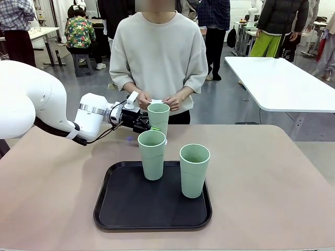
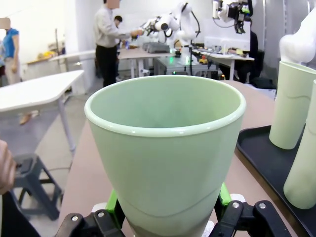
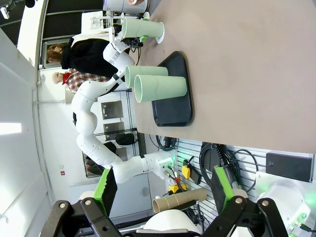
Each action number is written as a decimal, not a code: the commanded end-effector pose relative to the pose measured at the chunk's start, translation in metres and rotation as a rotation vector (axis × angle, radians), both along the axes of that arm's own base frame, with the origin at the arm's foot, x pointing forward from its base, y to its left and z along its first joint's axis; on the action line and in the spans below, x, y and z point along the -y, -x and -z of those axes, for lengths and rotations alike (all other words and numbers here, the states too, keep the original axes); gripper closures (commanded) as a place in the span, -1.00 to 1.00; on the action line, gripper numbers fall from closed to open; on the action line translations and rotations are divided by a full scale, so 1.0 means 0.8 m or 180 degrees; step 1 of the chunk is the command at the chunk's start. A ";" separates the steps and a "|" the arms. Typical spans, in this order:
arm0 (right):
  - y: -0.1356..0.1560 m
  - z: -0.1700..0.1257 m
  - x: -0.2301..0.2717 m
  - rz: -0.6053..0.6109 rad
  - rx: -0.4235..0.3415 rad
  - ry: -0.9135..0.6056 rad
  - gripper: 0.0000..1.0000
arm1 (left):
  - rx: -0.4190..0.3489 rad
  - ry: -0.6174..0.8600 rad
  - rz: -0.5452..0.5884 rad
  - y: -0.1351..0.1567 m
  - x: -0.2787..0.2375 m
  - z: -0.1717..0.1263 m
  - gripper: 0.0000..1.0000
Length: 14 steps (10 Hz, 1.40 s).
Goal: Place coasters on the table and set cups on them.
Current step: Pick up one Reusable plastic cup and place it on a coaster set by the human.
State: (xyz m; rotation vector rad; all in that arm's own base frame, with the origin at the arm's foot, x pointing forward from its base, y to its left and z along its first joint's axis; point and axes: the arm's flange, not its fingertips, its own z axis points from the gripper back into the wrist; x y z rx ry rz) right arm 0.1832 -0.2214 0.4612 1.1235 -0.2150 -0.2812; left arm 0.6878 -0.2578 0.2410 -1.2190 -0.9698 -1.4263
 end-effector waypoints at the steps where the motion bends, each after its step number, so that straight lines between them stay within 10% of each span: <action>1: -0.001 0.000 0.000 -0.0005 0.0070 -0.0045 -1.00 | -0.0021 -0.0040 0.0040 0.001 0.001 -0.012 -0.70; 14: -0.001 0.000 0.000 -0.0005 0.0070 -0.0045 -1.00 | -0.0106 -0.0019 0.0026 0.008 -0.015 -0.014 -0.70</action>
